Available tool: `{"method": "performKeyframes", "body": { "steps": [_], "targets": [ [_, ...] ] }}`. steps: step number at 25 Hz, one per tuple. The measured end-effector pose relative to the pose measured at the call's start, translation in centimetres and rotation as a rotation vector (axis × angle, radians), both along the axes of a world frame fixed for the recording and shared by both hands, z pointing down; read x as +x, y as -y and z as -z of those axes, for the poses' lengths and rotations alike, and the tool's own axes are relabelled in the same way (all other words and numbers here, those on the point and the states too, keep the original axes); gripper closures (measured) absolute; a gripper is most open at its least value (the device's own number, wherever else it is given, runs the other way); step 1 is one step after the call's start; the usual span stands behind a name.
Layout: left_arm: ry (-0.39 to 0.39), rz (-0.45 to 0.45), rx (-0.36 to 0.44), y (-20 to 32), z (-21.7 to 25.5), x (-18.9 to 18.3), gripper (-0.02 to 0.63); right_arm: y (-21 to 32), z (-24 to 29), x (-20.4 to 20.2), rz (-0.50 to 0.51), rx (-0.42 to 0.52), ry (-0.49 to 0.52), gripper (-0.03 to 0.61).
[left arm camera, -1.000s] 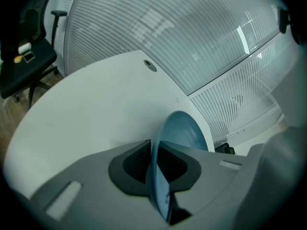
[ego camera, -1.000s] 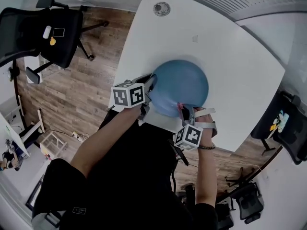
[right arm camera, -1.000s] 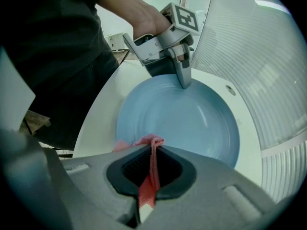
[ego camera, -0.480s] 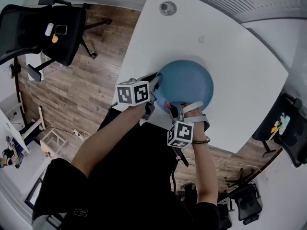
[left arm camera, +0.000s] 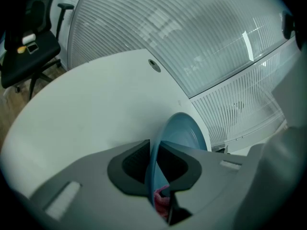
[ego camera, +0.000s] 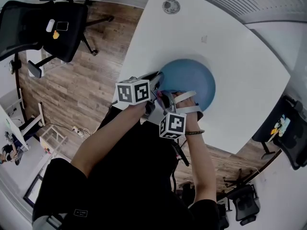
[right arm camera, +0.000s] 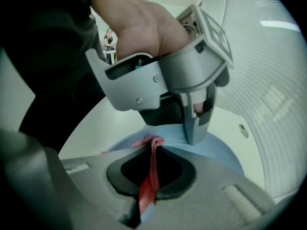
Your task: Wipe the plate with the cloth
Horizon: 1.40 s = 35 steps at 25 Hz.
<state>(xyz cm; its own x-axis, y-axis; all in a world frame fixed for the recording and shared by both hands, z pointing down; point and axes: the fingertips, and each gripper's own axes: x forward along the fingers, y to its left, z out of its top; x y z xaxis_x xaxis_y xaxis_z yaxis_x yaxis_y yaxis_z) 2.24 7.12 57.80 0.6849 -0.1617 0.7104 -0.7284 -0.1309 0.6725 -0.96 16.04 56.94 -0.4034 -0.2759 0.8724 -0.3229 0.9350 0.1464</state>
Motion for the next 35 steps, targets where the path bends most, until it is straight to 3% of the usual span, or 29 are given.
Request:
{"method": "performKeyframes", "body": {
  "steps": [14,18,25,35],
  "targets": [
    [0.044,-0.070,0.040,-0.1,0.3,0.0,0.586,4.1,0.0,0.8,-0.135,0.086,-0.033,0.566],
    [0.042,-0.071,0.042,-0.1,0.2,0.0,0.586,4.1,-0.3,0.8,-0.131,0.103,-0.031,0.566],
    [0.053,-0.186,0.095,-0.6,0.4,0.1,0.597,4.0,0.1,1.6,-0.156,0.080,-0.034,0.566],
    [0.064,-0.226,0.104,-0.7,0.4,0.3,0.598,5.0,-0.4,4.2,-0.266,0.065,-0.018,0.566]
  ]
}}
